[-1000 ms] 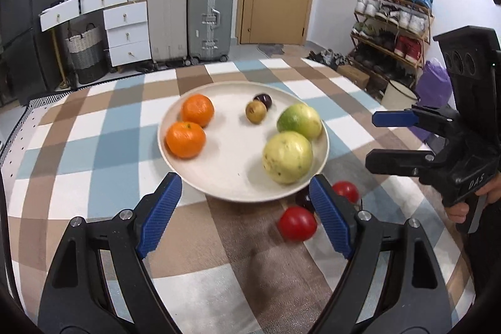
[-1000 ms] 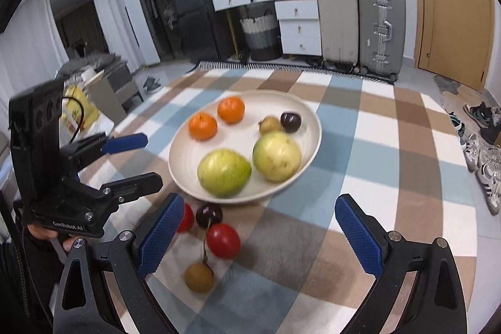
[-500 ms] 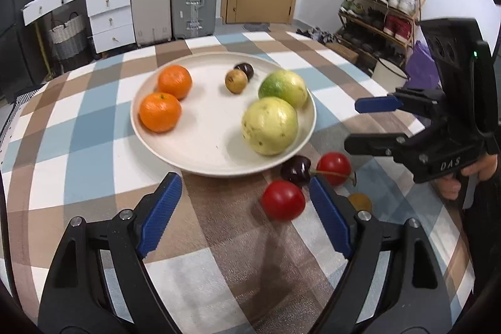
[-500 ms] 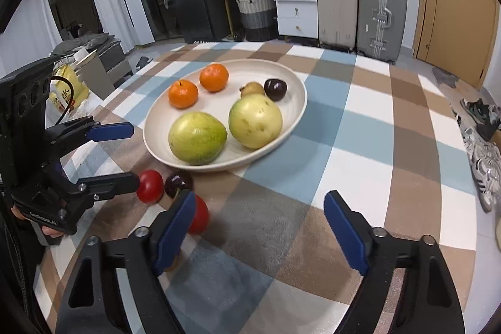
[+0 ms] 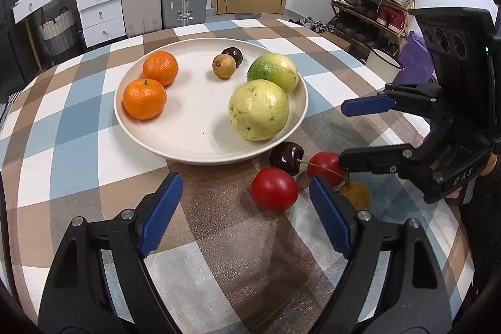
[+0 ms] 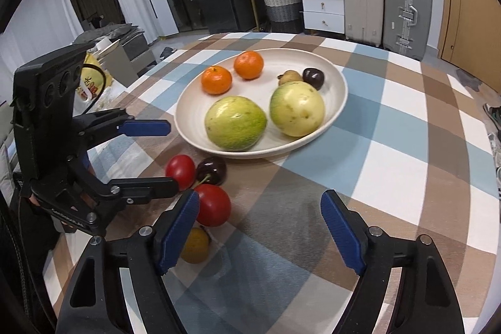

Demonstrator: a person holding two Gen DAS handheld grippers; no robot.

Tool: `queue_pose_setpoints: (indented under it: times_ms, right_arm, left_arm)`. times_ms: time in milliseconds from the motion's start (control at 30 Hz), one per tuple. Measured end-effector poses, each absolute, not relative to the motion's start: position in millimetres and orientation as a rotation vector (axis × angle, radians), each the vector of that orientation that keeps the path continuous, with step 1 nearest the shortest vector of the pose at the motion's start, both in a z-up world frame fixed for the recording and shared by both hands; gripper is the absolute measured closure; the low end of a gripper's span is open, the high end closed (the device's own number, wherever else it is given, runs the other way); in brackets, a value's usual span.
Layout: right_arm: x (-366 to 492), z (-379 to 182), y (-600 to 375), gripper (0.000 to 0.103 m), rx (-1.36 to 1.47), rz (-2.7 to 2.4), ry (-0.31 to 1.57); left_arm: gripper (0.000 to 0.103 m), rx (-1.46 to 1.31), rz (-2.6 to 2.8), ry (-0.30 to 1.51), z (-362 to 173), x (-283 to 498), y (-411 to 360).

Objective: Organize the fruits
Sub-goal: 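Pull both open tools back from the plate toward the red tomatoes, then grasp a red tomato with the left tool while the right tool grasps another red tomato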

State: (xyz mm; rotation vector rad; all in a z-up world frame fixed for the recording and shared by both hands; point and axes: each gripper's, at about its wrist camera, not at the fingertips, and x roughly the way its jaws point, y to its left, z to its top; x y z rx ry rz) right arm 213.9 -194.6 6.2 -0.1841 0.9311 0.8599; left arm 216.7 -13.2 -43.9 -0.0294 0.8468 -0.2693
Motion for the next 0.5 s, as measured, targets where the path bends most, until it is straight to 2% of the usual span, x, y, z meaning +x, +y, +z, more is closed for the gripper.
queue_pose_setpoints:
  times_ms: [67,233,267,500]
  right_arm:
    - [212.4,5.0,-192.2,0.022,-0.18,0.874,0.937]
    - [205.5,4.0,-183.6,0.025,-0.2,0.909,0.939]
    - [204.1,3.4,-182.1,0.026,-0.203,0.917,0.941]
    - [196.9,-3.2,-169.2,0.04,-0.198,0.973,0.972]
  left_arm:
    - [0.023,-0.039,-0.277,0.853,-44.9,217.9,-12.6]
    - [0.04,-0.051,-0.294,0.88,-48.7,220.2,-13.3]
    - [0.042,-0.051,-0.297,0.882,-49.1,220.5,-13.7]
    - [0.069,-0.087,-0.354,0.891,-50.5,220.1,-16.0]
